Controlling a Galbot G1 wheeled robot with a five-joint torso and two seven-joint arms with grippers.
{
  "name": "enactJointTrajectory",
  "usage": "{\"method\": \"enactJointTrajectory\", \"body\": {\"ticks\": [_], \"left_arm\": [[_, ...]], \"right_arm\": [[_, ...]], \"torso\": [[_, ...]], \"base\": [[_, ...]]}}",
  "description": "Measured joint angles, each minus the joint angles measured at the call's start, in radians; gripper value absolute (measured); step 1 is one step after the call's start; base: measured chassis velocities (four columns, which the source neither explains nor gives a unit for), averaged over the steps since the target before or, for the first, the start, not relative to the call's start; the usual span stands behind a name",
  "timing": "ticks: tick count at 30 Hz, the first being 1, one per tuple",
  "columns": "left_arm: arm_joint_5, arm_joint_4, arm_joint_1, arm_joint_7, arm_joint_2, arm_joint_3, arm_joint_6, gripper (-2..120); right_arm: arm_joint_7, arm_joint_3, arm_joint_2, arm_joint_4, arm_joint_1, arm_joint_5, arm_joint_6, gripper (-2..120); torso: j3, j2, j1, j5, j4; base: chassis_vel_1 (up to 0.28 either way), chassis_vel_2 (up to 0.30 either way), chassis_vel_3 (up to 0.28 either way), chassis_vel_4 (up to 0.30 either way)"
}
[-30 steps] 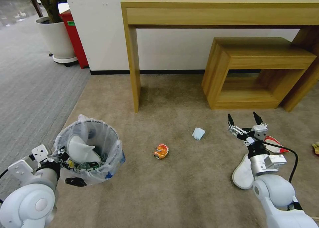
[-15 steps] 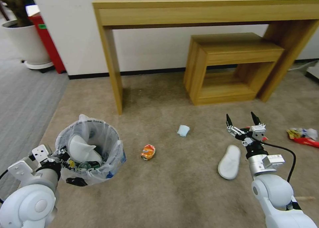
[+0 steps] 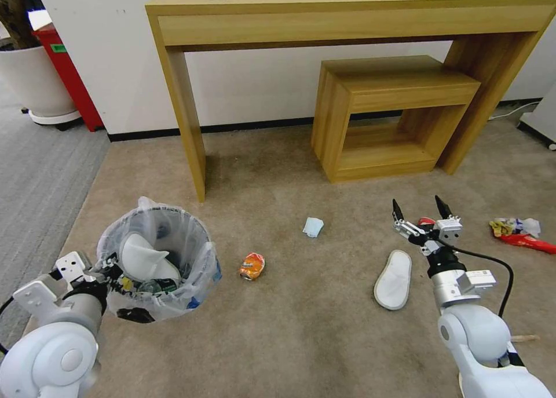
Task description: Pick up the trash bin and place the garbage on the floor into it.
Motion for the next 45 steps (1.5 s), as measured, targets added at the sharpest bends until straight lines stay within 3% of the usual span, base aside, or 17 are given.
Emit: {"method": "enactJointTrajectory", "body": {"ticks": [12, 25, 40, 45], "left_arm": [[-0.001, -0.003, 0.003, 0.012, 0.000, -0.001, 0.001, 1], [0.002, -0.003, 0.007, 0.020, 0.001, -0.002, 0.001, 1], [0.009, -0.013, 0.009, 0.019, 0.003, -0.002, 0.004, 1], [0.012, -0.017, 0.010, 0.018, -0.001, 0.000, 0.004, 1]], "right_arm": [[-0.004, -0.004, 0.005, -0.002, 0.000, 0.000, 0.006, 100], [-0.015, -0.013, 0.000, -0.006, -0.001, 0.000, 0.009, 100], [0.013, -0.106, -0.017, -0.022, -0.012, -0.038, -0.050, 100], [0.042, -0.157, -0.036, -0.015, -0.020, 0.010, -0.127, 100]], "torso": [[0.000, 0.000, 0.000, 0.0002, 0.0000], [0.000, 0.000, 0.000, -0.0001, 0.0000], [0.000, 0.000, 0.000, 0.0000, -0.0001], [0.000, 0.000, 0.000, 0.0000, -0.0001]], "base": [[-0.103, 0.092, 0.086, -0.108], [-0.269, 0.248, 0.277, -0.260], [-0.061, 0.045, 0.063, -0.050], [0.000, 0.000, 0.000, 0.000]]}}
